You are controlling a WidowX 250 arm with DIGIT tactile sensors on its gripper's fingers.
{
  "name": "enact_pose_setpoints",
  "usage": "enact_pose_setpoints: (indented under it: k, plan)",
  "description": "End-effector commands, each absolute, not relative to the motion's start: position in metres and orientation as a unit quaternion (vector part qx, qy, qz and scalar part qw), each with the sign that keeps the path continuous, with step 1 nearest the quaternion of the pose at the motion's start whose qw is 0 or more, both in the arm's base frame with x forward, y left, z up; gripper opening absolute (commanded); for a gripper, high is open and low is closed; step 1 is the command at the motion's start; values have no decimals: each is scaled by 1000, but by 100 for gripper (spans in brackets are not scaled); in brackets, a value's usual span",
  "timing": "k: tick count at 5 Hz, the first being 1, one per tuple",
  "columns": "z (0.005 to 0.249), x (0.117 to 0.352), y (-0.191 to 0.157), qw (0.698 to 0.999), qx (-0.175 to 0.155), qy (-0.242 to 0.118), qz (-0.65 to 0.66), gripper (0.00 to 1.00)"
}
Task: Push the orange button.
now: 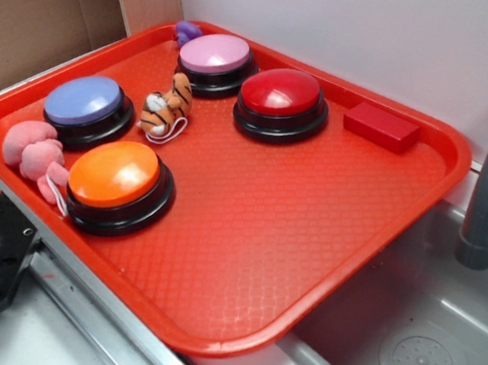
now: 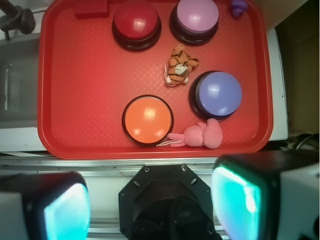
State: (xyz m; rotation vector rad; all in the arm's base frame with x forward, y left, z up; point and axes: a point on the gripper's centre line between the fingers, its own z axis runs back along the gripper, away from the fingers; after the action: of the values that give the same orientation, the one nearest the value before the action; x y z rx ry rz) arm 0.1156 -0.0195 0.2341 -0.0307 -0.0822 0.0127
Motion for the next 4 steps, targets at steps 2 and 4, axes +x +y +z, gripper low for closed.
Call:
enact_pose_setpoints:
  k: [2, 4]
  plan:
    - [184, 136, -38, 998, -9, -6, -69, 100]
    - [121, 135, -30, 992, -27, -52, -112, 100]
